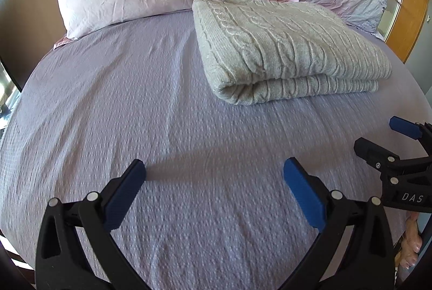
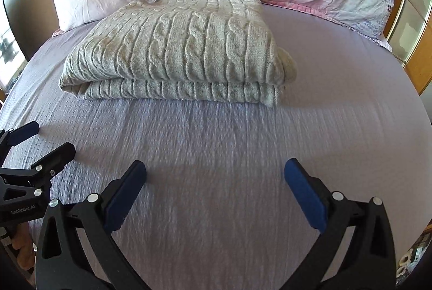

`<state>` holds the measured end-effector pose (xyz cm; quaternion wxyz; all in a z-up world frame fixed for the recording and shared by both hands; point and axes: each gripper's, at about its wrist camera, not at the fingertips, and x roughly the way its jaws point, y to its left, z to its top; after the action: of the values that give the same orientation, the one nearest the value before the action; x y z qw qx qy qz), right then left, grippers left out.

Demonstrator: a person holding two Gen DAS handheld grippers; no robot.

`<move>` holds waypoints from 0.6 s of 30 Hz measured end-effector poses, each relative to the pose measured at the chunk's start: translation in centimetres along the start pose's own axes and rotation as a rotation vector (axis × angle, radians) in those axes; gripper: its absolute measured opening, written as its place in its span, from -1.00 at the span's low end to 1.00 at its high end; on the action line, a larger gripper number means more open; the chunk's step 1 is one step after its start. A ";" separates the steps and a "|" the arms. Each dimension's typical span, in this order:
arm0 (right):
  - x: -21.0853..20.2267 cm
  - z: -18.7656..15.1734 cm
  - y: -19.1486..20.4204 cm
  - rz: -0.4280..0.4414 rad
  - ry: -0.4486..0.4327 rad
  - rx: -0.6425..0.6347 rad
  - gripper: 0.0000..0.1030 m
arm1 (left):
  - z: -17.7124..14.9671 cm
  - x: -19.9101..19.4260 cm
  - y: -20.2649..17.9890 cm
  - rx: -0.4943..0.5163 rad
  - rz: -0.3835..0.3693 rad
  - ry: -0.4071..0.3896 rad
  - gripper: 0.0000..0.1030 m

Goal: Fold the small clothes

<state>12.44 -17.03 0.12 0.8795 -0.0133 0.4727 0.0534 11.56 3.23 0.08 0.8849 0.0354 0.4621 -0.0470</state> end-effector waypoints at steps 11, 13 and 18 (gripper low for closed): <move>0.0 0.0 0.0 0.001 0.003 0.000 0.97 | 0.0 0.0 0.0 -0.001 0.001 0.000 0.97; 0.0 -0.1 0.0 0.000 0.002 0.001 0.97 | 0.0 0.0 -0.1 -0.001 0.001 -0.001 0.97; -0.1 0.0 0.1 -0.001 0.002 0.002 0.97 | 0.0 0.0 -0.1 -0.001 0.001 -0.001 0.97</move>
<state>12.36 -16.99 0.15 0.8791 -0.0126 0.4735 0.0527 11.54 3.17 0.08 0.8851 0.0351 0.4618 -0.0462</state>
